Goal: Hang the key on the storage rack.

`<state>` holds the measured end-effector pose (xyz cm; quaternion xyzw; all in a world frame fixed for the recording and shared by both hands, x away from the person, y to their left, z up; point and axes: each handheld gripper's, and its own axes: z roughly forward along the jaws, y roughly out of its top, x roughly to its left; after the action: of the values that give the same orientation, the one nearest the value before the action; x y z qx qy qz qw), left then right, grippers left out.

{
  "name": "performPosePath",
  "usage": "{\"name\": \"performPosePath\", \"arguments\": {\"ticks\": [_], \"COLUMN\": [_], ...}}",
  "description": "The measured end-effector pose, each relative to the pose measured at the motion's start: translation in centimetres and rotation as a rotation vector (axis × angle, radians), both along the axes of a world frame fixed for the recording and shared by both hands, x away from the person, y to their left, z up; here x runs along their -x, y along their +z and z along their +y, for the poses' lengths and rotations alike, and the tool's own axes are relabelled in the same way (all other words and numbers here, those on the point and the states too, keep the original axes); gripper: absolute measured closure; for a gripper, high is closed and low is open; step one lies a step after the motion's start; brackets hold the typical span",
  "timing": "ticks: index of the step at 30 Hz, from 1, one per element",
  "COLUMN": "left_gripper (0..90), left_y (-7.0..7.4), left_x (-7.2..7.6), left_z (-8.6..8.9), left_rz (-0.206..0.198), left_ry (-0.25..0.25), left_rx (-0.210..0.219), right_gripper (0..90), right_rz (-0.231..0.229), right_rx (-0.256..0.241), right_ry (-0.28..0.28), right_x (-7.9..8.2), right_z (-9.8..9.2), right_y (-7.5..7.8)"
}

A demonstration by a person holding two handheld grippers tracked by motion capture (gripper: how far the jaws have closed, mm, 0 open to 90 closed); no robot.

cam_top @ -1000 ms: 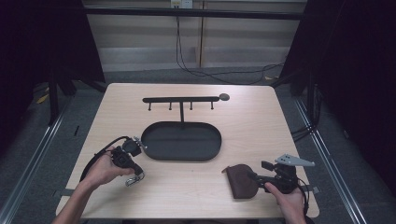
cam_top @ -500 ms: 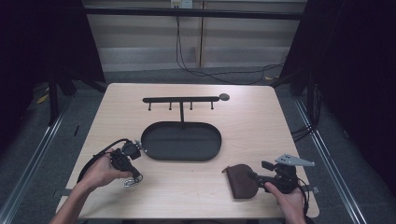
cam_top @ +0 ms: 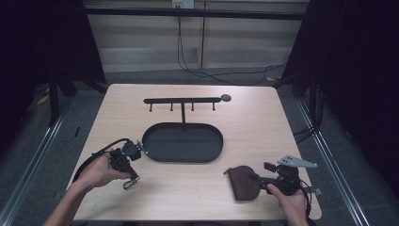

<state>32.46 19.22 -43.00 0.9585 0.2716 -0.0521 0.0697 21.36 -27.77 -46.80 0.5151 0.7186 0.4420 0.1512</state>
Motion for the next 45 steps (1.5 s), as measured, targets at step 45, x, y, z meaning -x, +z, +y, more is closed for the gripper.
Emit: {"name": "performPosePath", "arguments": {"ticks": [45], "left_gripper": [89.5], "left_y": [7.6], "left_x": [-1.6], "left_z": [-1.7], "left_rz": [-0.056], "left_ry": [-0.019], "left_rx": [-0.001], "right_gripper": [21.9], "right_rz": [0.002], "right_rx": [0.002], "right_ry": [0.0], "right_x": [0.0], "right_z": [0.0], "right_y": [0.0]}}
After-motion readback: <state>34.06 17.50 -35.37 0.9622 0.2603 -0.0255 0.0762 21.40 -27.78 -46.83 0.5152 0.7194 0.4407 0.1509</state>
